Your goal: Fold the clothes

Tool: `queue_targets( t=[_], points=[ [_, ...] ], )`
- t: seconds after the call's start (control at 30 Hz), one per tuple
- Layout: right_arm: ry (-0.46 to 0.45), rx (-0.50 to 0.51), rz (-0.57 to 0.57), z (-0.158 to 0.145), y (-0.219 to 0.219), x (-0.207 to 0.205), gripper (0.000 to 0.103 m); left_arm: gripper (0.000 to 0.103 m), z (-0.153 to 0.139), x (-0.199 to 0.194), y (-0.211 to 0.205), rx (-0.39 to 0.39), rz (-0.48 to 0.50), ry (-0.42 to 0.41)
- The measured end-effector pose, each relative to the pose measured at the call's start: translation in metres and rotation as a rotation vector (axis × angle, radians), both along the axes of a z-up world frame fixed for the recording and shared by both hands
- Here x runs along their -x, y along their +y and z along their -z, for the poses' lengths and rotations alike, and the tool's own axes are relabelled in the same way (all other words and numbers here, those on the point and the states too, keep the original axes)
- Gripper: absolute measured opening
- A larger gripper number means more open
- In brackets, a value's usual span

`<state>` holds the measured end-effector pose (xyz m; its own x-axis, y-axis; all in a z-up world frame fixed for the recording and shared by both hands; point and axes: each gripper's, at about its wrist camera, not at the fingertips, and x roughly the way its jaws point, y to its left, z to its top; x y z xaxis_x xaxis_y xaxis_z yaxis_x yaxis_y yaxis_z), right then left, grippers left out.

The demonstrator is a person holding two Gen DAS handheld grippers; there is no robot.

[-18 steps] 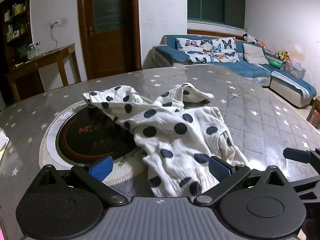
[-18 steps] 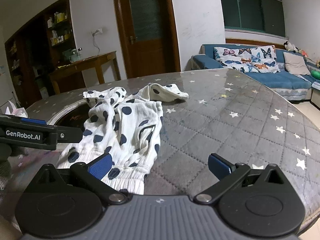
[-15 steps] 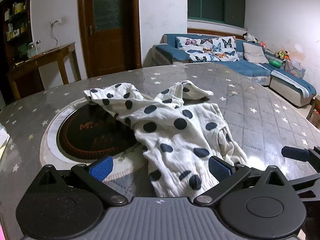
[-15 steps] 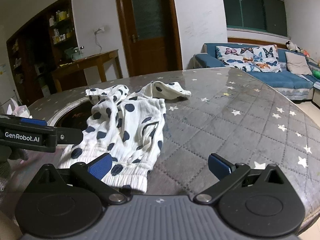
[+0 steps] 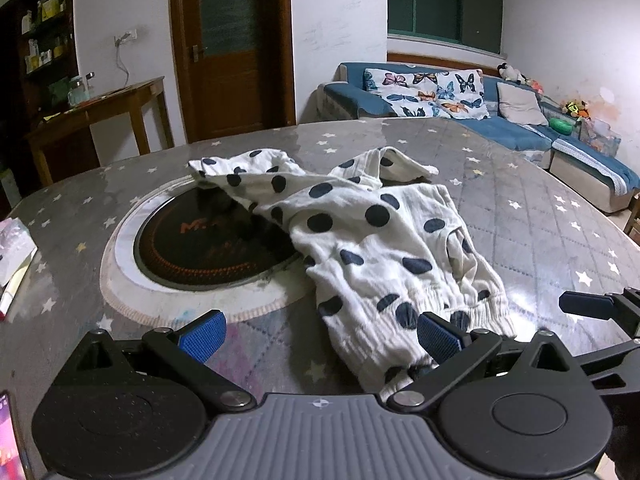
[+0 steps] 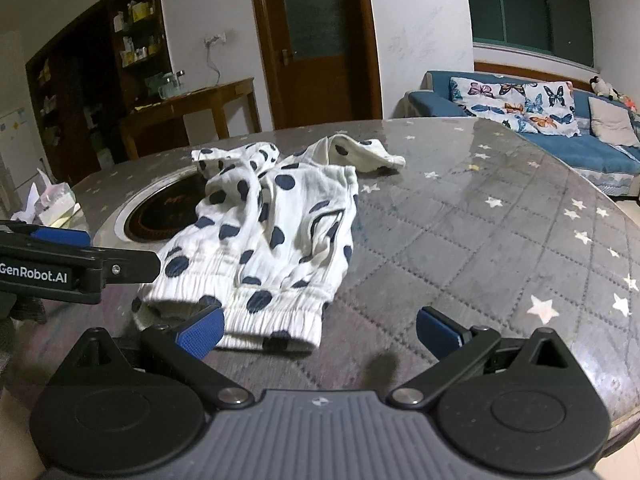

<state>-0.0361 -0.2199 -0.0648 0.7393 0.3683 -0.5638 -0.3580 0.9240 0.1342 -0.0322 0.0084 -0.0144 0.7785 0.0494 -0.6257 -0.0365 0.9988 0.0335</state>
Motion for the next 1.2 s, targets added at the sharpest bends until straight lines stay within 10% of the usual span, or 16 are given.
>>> queue_targets(
  t=[1.2],
  points=[
    [0.025, 0.043, -0.058, -0.007, 0.003, 0.024, 0.103, 0.103, 0.008, 0.031, -0.003, -0.010, -0.032, 0.024]
  ],
)
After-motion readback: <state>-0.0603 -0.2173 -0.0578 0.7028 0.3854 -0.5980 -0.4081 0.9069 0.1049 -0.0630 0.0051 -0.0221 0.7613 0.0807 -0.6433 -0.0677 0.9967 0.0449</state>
